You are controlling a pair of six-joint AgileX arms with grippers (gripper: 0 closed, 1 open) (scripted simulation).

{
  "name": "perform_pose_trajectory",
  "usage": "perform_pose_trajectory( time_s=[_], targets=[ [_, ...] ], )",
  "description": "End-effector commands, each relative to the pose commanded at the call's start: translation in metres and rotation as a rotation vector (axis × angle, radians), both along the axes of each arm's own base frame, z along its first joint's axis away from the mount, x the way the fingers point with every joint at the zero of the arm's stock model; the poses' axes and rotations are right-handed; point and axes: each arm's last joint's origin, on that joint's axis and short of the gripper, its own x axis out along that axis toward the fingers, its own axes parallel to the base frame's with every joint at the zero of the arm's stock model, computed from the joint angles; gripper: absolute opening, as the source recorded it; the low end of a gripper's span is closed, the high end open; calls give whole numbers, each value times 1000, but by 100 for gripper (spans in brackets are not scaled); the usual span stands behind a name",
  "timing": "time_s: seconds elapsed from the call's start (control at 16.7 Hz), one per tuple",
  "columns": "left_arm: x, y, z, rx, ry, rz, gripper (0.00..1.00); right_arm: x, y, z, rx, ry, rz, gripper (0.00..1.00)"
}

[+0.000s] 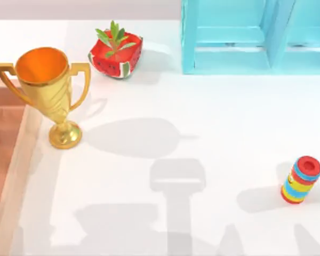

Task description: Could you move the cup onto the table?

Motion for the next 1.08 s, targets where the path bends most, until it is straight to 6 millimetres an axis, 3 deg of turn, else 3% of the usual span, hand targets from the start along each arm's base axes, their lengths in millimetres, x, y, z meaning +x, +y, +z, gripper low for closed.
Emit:
perform_pose_trajectory(
  time_s=[0.24, 0.42, 0.9, 1.08],
  targets=[
    [48, 21, -4, -46, 320, 1, 100, 0, 0, 0, 0, 0, 0, 100],
    [69, 34, -4, -71, 440, 5, 100, 0, 0, 0, 0, 0, 0, 100],
    [74, 37, -4, -78, 471, 4, 100, 0, 0, 0, 0, 0, 0, 100],
    [76, 38, -24, -81, 480, 8, 100, 0, 0, 0, 0, 0, 0, 100]
  ],
)
